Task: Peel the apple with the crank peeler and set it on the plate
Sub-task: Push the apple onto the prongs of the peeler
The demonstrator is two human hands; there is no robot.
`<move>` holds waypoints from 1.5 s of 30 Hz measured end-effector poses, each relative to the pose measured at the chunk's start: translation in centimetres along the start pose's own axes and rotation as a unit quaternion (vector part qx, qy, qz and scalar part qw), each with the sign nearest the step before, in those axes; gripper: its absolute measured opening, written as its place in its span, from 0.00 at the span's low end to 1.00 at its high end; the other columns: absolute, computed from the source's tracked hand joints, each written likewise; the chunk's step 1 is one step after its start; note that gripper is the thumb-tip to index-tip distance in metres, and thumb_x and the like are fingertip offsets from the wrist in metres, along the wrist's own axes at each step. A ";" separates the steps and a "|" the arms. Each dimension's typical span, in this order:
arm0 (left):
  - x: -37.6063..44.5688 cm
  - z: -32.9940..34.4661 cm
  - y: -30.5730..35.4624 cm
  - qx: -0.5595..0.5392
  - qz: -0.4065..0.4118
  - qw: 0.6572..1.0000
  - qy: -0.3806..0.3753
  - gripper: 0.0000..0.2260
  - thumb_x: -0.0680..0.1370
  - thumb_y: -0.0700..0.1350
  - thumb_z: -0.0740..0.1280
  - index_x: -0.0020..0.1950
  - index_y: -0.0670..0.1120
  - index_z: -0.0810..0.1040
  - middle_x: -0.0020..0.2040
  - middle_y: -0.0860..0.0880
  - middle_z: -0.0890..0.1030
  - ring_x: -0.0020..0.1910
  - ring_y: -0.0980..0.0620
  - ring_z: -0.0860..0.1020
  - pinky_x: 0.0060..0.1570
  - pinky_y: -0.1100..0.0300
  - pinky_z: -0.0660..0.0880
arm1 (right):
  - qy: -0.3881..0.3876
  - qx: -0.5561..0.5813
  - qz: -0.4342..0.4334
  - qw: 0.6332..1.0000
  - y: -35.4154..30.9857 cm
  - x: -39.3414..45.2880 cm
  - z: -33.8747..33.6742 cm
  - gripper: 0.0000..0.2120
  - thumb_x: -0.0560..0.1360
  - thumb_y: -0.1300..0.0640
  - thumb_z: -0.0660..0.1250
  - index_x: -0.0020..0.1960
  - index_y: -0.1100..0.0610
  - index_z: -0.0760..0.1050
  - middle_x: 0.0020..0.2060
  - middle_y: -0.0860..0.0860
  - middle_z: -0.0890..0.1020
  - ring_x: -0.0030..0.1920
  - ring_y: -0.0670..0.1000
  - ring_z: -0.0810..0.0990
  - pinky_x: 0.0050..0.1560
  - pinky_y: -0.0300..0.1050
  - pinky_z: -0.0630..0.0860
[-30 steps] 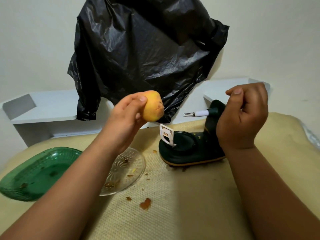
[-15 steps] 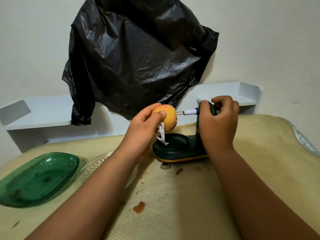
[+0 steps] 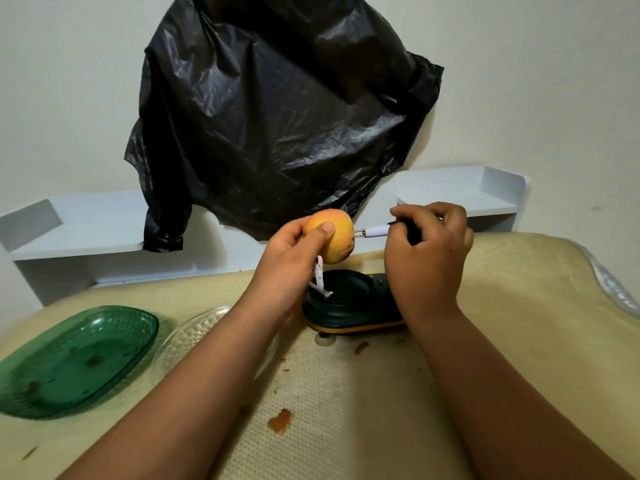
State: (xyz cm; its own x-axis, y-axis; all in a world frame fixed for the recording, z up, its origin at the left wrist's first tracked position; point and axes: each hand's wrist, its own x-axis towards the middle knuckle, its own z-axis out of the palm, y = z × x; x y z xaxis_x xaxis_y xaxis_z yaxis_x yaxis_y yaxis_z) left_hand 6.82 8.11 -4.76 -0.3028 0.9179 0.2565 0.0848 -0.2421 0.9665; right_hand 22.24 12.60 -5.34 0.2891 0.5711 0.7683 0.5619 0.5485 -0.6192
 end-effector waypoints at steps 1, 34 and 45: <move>-0.1 -0.1 0.0 0.002 0.002 1.000 -0.007 0.03 0.80 0.55 0.68 0.52 0.58 0.80 0.45 0.65 0.85 0.47 0.65 0.83 0.44 0.69 0.77 | 0.002 0.001 -0.003 1.000 -0.1 -0.1 0.0 0.12 0.73 0.63 0.65 0.51 0.53 0.84 0.54 0.55 0.77 0.53 0.56 0.70 0.50 0.22 0.58; -0.1 -1.9 0.9 -0.124 -0.026 0.992 -0.013 0.12 0.82 0.48 0.66 0.63 0.47 0.82 0.54 0.47 0.87 0.51 0.53 0.86 0.48 0.61 0.82 | -0.043 0.155 -0.070 0.985 -1.4 -0.7 1.4 0.15 0.70 0.65 0.59 0.52 0.61 0.80 0.51 0.57 0.76 0.55 0.56 0.72 0.55 0.28 0.63; 1.6 -4.3 1.4 -0.081 0.017 0.997 -0.009 0.22 0.70 0.56 0.71 0.63 0.52 0.80 0.63 0.49 0.83 0.66 0.49 0.80 0.70 0.47 0.73 | -0.077 0.310 -0.070 0.945 -0.9 0.0 2.5 0.13 0.70 0.71 0.60 0.48 0.56 0.74 0.50 0.52 0.75 0.54 0.52 0.76 0.58 0.46 0.74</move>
State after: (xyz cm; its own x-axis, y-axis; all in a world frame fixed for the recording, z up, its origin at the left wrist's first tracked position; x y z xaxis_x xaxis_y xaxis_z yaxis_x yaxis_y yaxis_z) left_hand 2.33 7.86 -2.95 -0.2853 0.9132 0.2910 -0.0601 -0.3200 0.9455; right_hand 19.78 13.66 -5.19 0.1020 0.5223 0.8467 0.0094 0.8505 -0.5258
